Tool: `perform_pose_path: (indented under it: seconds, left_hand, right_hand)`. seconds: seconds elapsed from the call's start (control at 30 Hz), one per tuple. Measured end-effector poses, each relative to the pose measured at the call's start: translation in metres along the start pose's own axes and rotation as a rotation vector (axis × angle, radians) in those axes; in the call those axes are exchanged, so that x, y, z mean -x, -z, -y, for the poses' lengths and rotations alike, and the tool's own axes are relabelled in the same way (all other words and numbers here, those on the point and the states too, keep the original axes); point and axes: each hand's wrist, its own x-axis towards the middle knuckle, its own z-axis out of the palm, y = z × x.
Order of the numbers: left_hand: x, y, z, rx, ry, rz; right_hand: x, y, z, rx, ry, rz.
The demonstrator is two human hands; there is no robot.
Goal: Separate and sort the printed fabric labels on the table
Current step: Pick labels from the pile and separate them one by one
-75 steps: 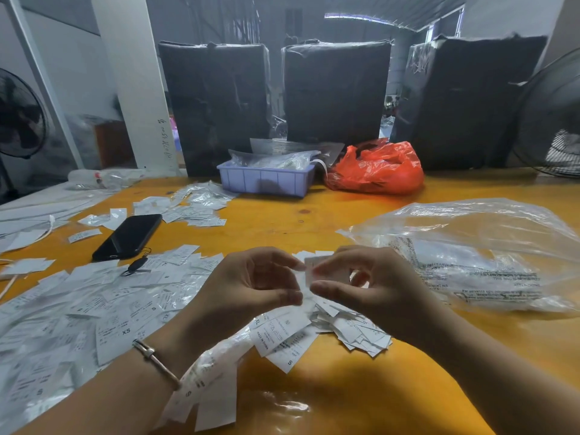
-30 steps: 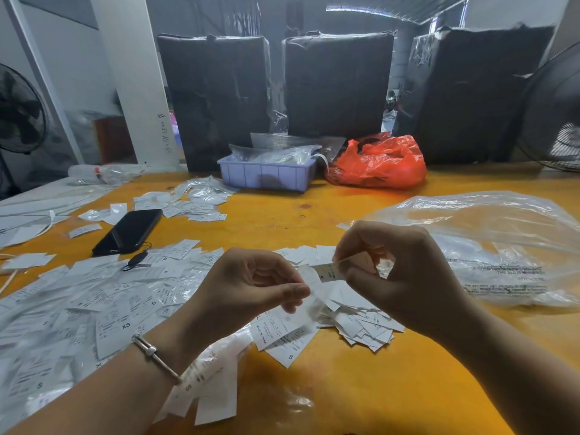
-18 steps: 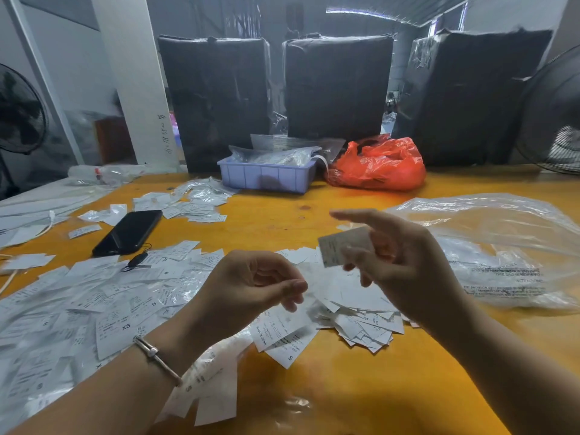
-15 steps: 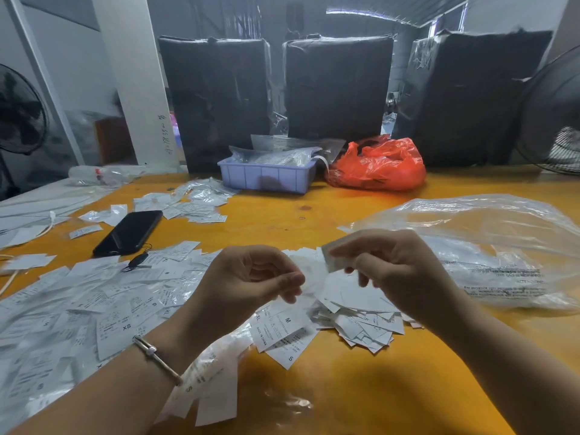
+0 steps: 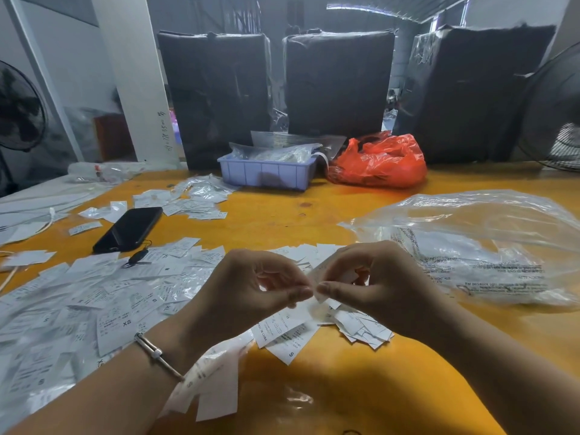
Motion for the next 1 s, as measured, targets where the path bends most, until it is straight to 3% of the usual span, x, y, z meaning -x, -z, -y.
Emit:
perform_pose_path:
  seconds: [0.1, 0.23, 0.3, 0.6, 1.0]
  left_hand:
    - [0.000, 0.000, 0.001, -0.012, 0.004, -0.013]
    - [0.000, 0.000, 0.000, -0.011, -0.009, -0.027]
    - [0.001, 0.000, -0.001, -0.009, -0.001, -0.033]
    - [0.000, 0.000, -0.002, 0.020, 0.021, -0.057]
    - [0.001, 0.001, 0.000, 0.036, 0.038, -0.030]
  right_hand:
    - [0.000, 0.005, 0.002, 0.012, 0.019, -0.063]
    - [0.000, 0.016, 0.008, -0.088, 0.080, -0.379]
    - [0.004, 0.019, 0.013, -0.110, 0.145, -0.412]
    - [0.007, 0.008, 0.018, 0.216, 0.254, -0.274]
    - [0.004, 0.011, 0.011, 0.271, 0.203, -0.101]
